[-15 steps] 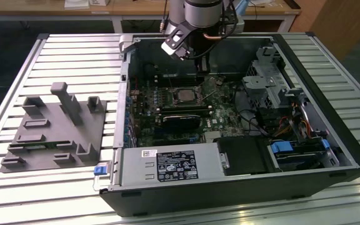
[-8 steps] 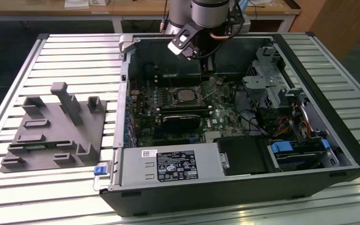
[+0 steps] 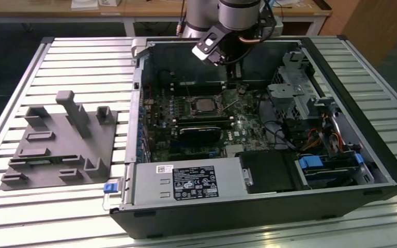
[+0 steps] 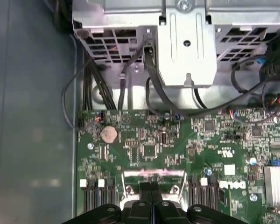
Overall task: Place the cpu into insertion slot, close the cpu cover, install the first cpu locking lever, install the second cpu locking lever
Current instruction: 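Close the cpu cover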
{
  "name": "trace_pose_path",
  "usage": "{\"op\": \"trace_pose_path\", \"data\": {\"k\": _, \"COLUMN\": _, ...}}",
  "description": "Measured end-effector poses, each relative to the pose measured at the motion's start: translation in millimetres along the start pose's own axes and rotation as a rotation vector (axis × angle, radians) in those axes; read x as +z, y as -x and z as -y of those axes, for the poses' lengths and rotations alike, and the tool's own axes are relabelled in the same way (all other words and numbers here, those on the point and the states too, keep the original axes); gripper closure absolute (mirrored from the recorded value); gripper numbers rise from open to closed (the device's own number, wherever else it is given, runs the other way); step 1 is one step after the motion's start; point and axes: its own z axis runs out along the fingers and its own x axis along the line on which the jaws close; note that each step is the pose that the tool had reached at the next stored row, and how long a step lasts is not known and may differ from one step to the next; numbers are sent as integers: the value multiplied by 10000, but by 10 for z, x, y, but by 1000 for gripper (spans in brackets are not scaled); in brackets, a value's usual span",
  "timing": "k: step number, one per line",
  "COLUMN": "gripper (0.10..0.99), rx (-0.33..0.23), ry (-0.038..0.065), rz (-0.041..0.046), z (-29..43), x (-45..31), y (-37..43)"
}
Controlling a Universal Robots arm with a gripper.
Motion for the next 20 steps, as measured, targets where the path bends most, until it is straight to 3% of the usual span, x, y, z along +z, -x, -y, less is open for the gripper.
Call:
{"op": "trace_pose_path", "data": {"k": 7, "gripper": 980, "rx": 0, "ry": 1, "rz": -1, "z": -123, "x": 13, "y": -5}}
{"op": "trace_pose_path", "data": {"k": 17, "gripper": 980, "rx": 0, "ry": -5, "rz": 0, "z": -354, "x": 37, "y": -16}}
{"op": "trace_pose_path", "data": {"k": 20, "gripper": 980, "rx": 0, "ry": -20, "rz": 2, "z": -379, "x": 73, "y": -16}}
